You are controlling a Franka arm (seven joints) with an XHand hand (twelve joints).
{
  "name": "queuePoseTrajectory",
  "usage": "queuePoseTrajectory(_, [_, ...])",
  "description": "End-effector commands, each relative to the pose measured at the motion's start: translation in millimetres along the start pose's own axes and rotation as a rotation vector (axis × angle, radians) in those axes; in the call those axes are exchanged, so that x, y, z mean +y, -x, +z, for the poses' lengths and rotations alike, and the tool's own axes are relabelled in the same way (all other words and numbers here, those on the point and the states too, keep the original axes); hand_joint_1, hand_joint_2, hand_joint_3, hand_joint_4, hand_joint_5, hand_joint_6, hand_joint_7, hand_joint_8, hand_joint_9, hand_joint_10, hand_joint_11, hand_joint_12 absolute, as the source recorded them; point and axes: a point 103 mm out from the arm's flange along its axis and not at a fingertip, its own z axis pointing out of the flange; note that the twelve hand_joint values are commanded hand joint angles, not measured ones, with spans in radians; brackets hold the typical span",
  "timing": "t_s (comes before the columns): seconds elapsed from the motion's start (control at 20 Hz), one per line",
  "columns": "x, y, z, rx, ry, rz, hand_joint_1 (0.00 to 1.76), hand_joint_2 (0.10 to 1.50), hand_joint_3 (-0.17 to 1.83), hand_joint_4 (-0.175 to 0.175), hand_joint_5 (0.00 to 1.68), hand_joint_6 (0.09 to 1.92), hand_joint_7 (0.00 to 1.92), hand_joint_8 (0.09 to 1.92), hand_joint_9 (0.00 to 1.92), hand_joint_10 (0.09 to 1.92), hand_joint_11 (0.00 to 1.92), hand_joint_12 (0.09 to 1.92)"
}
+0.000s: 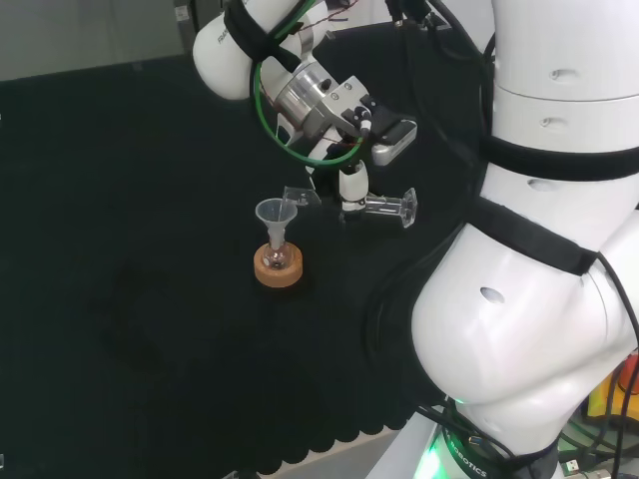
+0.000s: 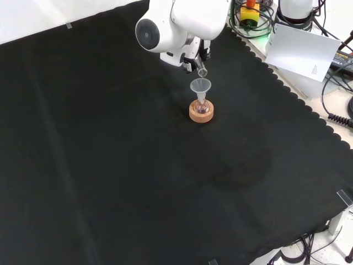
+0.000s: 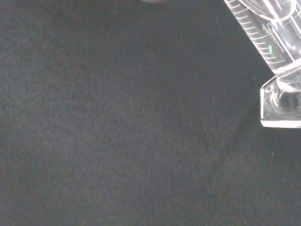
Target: Pour the water from the graduated cylinder into the round-bottom flask.
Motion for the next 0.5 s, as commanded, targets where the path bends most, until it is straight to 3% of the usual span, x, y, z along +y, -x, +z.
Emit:
queuePoseTrajectory(0.05, [-0.1,-4.1,-3.3,-0.016,-0.055,0.026,1.26,1.10,0.00,-0.175,1.00,0.98,1.02,0.96,1.43,0.09,1.27,0.73])
queuePoseTrajectory(0.5, [-9.4,-5.4,-10.5,-0.028,-0.070,0.046,1.26,1.10,0.00,-0.175,1.00,0.98,1.02,0.96,1.44,0.09,1.27,0.73])
